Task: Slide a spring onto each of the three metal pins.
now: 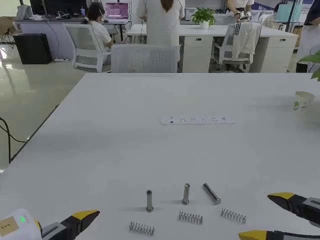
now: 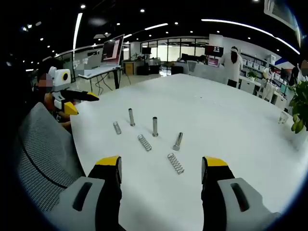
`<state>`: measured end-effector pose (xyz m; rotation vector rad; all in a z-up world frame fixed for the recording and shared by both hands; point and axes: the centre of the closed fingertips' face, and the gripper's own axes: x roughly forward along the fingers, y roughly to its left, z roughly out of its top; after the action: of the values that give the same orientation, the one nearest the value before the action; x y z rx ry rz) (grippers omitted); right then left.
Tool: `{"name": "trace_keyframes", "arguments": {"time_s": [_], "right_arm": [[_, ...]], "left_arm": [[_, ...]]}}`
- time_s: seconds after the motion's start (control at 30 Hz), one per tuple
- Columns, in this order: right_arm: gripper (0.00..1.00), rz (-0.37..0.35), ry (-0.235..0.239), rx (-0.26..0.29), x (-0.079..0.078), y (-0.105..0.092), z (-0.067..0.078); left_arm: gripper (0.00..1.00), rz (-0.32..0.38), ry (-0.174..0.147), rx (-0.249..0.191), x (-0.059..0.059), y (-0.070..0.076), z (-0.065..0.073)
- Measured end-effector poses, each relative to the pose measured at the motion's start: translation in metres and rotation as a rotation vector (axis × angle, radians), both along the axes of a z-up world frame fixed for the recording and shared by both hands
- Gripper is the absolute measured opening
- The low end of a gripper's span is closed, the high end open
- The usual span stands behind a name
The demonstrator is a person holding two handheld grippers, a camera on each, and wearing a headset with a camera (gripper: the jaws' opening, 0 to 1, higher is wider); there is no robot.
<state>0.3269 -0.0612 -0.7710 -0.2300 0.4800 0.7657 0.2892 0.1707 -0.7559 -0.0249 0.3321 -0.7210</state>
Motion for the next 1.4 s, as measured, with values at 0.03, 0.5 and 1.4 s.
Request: {"name": "trace_keyframes", "arguments": {"time_s": [0.03,0.5,1.4], "right_arm": [[0.67,0.001,-0.004,0.003,0.0,0.0004,0.0014],[0.67,0.016,-0.017,0.017,-0.0015,0.0034,0.0052],[0.66,-0.005,-0.005,0.015,-0.0009,0.0009,0.0039]], "left_arm": [[0.67,0.001,-0.001,0.003,-0.0003,-0.0002,0.0004],[0.67,0.016,0.008,0.025,-0.0012,0.0029,-0.0019],[0.67,0.01,0.006,0.006,0.0,0.0024,-0.0022]]}}
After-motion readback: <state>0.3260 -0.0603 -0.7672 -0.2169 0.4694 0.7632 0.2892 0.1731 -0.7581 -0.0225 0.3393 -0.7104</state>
